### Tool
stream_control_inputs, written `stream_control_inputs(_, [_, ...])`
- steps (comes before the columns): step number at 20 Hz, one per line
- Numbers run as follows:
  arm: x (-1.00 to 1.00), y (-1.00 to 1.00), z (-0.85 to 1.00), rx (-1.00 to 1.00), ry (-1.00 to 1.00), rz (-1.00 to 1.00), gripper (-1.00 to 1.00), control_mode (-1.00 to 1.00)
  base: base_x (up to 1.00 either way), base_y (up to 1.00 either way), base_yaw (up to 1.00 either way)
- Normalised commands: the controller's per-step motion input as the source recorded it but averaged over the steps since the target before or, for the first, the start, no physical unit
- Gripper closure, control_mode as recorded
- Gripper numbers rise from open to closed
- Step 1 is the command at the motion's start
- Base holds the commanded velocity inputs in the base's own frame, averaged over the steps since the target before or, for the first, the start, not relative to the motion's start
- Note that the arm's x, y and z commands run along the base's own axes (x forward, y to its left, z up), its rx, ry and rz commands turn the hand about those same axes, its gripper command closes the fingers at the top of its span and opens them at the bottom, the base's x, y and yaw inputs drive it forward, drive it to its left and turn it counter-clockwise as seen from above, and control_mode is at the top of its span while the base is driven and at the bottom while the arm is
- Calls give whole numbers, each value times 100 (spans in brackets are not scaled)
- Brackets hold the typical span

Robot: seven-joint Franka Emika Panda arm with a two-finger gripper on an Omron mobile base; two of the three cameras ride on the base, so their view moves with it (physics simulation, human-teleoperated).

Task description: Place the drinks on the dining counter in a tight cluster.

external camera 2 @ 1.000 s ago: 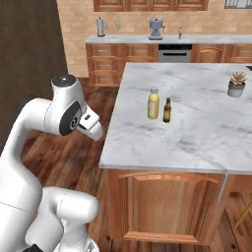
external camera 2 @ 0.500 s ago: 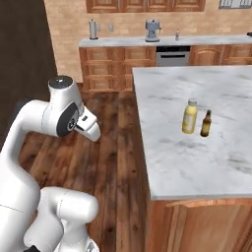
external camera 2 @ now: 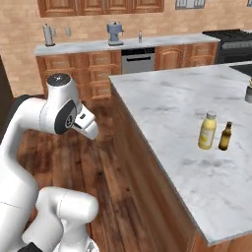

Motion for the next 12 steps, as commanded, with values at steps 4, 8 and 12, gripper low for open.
stream_control_inputs(4, [0, 0, 0, 0, 0, 0, -100, 100, 100, 100, -45])
stream_control_inputs(8, [0, 0, 0, 0, 0, 0, -100, 100, 100, 100, -40])
stream_control_inputs(12, [0, 0, 0, 0, 0, 0, -100, 100, 100, 100, -38])
